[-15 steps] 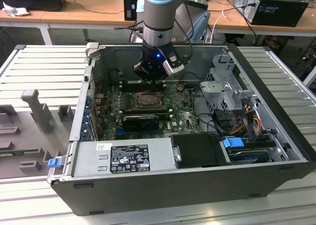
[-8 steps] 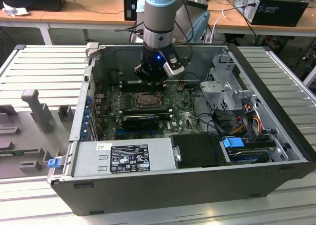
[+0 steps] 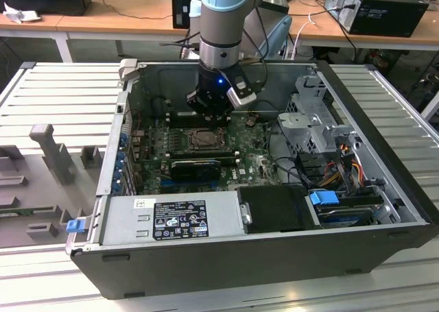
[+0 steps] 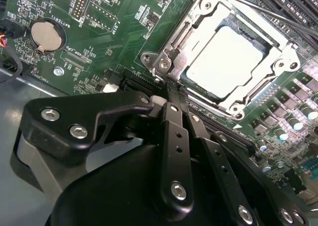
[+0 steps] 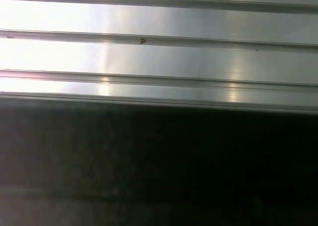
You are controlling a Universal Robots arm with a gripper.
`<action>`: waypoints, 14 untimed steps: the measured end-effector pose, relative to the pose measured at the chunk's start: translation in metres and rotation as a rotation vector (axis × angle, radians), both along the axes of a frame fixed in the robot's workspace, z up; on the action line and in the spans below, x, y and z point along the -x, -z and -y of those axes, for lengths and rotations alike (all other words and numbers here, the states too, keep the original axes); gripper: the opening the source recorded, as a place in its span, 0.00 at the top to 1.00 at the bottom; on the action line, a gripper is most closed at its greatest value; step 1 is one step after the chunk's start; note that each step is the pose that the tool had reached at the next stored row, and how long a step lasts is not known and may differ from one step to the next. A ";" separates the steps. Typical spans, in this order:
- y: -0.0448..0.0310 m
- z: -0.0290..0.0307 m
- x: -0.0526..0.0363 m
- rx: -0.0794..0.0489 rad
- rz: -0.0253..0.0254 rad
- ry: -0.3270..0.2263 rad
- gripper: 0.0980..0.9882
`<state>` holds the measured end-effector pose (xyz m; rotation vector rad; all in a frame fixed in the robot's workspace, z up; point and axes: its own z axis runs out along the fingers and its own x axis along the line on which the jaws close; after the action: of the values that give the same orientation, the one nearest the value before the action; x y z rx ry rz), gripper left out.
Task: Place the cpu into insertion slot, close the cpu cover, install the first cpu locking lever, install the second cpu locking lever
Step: 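Install the first cpu locking lever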
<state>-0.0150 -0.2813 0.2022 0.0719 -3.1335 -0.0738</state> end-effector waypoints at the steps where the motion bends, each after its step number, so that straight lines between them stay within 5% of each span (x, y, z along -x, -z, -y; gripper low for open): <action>1: 0.0000 0.0000 -0.0002 -0.003 -0.0001 0.000 0.99; 5: -0.0023 -0.0002 -0.0004 -0.010 0.0003 -0.001 0.99; 6: -0.0118 -0.0002 -0.0004 -0.009 0.0001 -0.001 0.99; 8: -0.0173 -0.0003 -0.0004 -0.009 0.0002 -0.001 0.99; 14: -0.0174 0.0016 -0.0004 -0.009 0.0001 -0.001 0.99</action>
<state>-0.0146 -0.2829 0.2196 0.0732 -3.1333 -0.0885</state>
